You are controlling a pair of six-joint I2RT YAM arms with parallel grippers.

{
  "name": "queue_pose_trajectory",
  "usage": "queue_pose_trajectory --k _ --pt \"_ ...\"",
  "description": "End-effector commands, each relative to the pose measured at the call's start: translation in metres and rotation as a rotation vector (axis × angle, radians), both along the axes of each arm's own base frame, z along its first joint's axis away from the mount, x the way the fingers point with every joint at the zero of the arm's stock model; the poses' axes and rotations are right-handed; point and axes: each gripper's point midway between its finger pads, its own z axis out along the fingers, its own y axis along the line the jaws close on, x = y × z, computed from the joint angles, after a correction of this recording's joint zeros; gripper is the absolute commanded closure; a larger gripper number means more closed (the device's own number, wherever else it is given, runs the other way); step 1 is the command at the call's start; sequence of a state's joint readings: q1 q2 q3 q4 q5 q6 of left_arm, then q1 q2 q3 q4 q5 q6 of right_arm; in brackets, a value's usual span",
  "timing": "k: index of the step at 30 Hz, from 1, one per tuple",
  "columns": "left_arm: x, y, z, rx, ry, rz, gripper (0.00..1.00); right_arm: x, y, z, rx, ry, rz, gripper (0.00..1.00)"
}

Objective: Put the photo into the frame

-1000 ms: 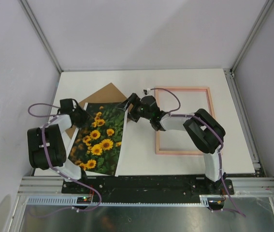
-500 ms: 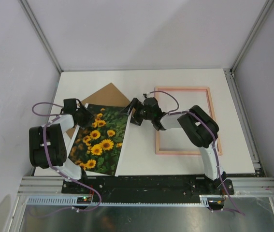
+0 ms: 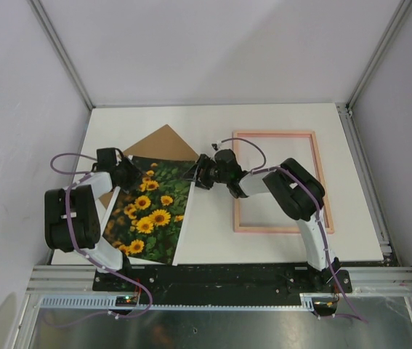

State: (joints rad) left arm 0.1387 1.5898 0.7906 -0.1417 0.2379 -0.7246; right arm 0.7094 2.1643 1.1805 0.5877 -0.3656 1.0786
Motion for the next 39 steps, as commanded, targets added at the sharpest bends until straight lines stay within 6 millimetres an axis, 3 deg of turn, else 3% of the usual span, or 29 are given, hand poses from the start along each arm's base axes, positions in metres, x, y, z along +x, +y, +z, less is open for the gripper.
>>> queue_pose_trajectory --k 1,6,9,15,19,24,29,34,39 --pt "0.005 -0.012 0.013 -0.018 -0.043 -0.065 0.41 0.003 0.005 -0.001 -0.024 -0.046 0.027 0.51" --pt "0.006 -0.032 0.048 -0.013 -0.143 -0.149 0.37 0.008 0.003 0.010 -0.049 -0.069 0.026 0.88" --pt "-0.001 -0.054 0.074 0.036 -0.209 -0.222 0.33 0.010 -0.003 0.027 -0.068 -0.084 0.011 0.98" --pt "-0.034 -0.112 0.129 0.181 -0.349 -0.381 0.29 0.012 -0.033 0.073 -0.151 -0.092 -0.068 1.00" --pt "-0.063 -0.148 0.150 0.319 -0.399 -0.480 0.28 0.012 -0.057 0.098 -0.199 -0.083 -0.119 1.00" --pt "-0.096 -0.194 0.159 0.463 -0.426 -0.590 0.29 0.005 -0.081 0.119 -0.247 -0.076 -0.158 1.00" --pt "-0.116 -0.235 0.168 0.614 -0.446 -0.640 0.29 0.001 -0.100 0.135 -0.277 -0.076 -0.190 1.00" --pt "-0.121 -0.255 0.161 0.749 -0.427 -0.679 0.30 -0.003 -0.111 0.148 -0.300 -0.085 -0.211 1.00" --pt "-0.122 -0.258 0.155 0.833 -0.405 -0.686 0.34 -0.004 -0.121 0.160 -0.308 -0.092 -0.231 1.00"
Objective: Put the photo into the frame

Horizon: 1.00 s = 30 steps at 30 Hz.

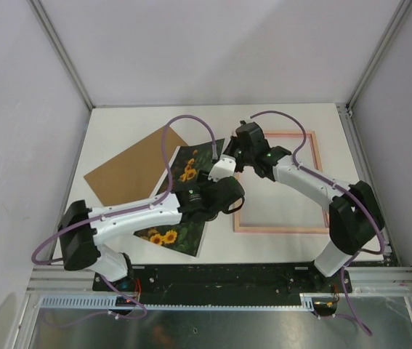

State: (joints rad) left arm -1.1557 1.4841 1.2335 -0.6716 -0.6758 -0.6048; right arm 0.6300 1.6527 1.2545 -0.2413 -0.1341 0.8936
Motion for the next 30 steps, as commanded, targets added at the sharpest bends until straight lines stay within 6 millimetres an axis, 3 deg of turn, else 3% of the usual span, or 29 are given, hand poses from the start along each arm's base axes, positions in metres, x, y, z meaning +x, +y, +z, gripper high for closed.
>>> queue_pose_trajectory --k 1,14,30 --pt "0.010 0.015 0.013 0.087 -0.084 0.087 0.35 0.004 -0.011 0.048 0.019 -0.087 -0.028 1.00" --pt "-0.002 0.000 -0.013 0.187 -0.067 0.063 0.40 0.008 -0.020 0.064 0.022 -0.095 -0.059 1.00" --pt "0.008 0.001 -0.019 0.293 -0.130 0.109 0.55 0.009 -0.029 0.068 0.007 -0.085 -0.086 1.00"
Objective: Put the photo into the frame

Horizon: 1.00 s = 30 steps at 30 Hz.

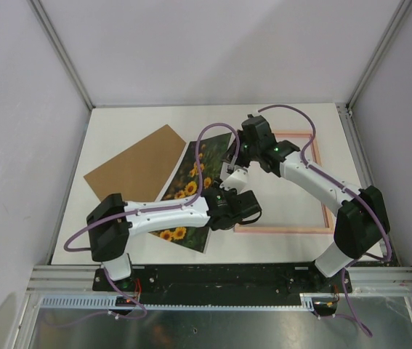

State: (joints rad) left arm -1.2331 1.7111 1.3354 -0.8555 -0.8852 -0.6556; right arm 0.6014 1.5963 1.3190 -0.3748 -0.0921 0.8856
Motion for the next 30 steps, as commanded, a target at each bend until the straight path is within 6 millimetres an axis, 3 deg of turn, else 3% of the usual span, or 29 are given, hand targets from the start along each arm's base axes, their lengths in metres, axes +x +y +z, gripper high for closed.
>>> queue_pose_trajectory --k 1,6,9,12,15,17,20,22,25,30 --pt "0.010 -0.005 0.017 -0.014 -0.085 0.043 0.56 0.006 -0.006 0.041 0.037 -0.077 -0.031 1.00" --pt "0.014 -0.007 0.022 0.007 -0.109 0.049 0.65 0.006 -0.011 0.041 0.030 -0.070 -0.041 1.00" --pt "0.018 -0.007 0.025 0.027 -0.130 0.054 0.77 0.006 -0.014 0.042 0.031 -0.068 -0.046 1.00" --pt "0.019 -0.008 0.029 0.028 -0.142 0.058 0.96 0.005 -0.017 0.045 0.033 -0.073 -0.051 1.00" --pt "0.020 -0.008 0.032 0.028 -0.150 0.060 0.99 0.004 -0.019 0.049 0.033 -0.077 -0.052 1.00" --pt "0.021 -0.006 0.036 0.027 -0.159 0.062 1.00 0.003 -0.021 0.051 0.031 -0.085 -0.052 0.91" --pt "0.027 -0.002 0.051 0.006 -0.175 0.073 1.00 0.003 -0.026 0.063 0.026 -0.125 -0.054 0.51" --pt "0.033 0.002 0.068 -0.016 -0.191 0.083 1.00 0.003 -0.034 0.079 0.022 -0.167 -0.070 0.32" --pt "0.046 0.012 0.096 -0.049 -0.222 0.111 1.00 0.001 -0.056 0.113 0.012 -0.246 -0.114 0.19" --pt "0.068 0.033 0.136 -0.085 -0.263 0.159 1.00 -0.010 -0.110 0.158 -0.016 -0.359 -0.233 0.13"
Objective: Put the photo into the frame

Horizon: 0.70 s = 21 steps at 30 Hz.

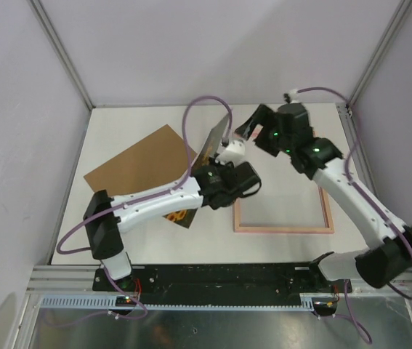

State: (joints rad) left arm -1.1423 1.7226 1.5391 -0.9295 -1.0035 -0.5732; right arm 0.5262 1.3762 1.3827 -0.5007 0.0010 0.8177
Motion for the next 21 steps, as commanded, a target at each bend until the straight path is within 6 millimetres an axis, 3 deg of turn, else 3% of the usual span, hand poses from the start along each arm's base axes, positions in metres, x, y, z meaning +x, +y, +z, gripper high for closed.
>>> queue_pose_trajectory --k 1,5,9,16,21 --pt "0.025 0.026 0.076 -0.088 -0.138 0.071 1.00 -0.010 -0.056 0.070 -0.017 -0.179 -0.136 0.12" --pt "0.045 0.039 0.111 -0.155 -0.165 0.099 1.00 -0.018 -0.079 0.054 -0.101 -0.161 -0.184 0.16" --pt "0.064 0.056 0.155 -0.264 -0.201 0.111 1.00 -0.019 -0.081 0.001 -0.205 -0.061 -0.179 0.25" --pt "0.086 0.080 0.212 -0.432 -0.238 0.073 1.00 -0.023 -0.047 -0.088 -0.459 0.069 -0.104 0.34" --pt "0.089 0.096 0.234 -0.489 -0.259 0.052 1.00 -0.026 -0.015 -0.149 -0.577 0.156 -0.018 0.38"
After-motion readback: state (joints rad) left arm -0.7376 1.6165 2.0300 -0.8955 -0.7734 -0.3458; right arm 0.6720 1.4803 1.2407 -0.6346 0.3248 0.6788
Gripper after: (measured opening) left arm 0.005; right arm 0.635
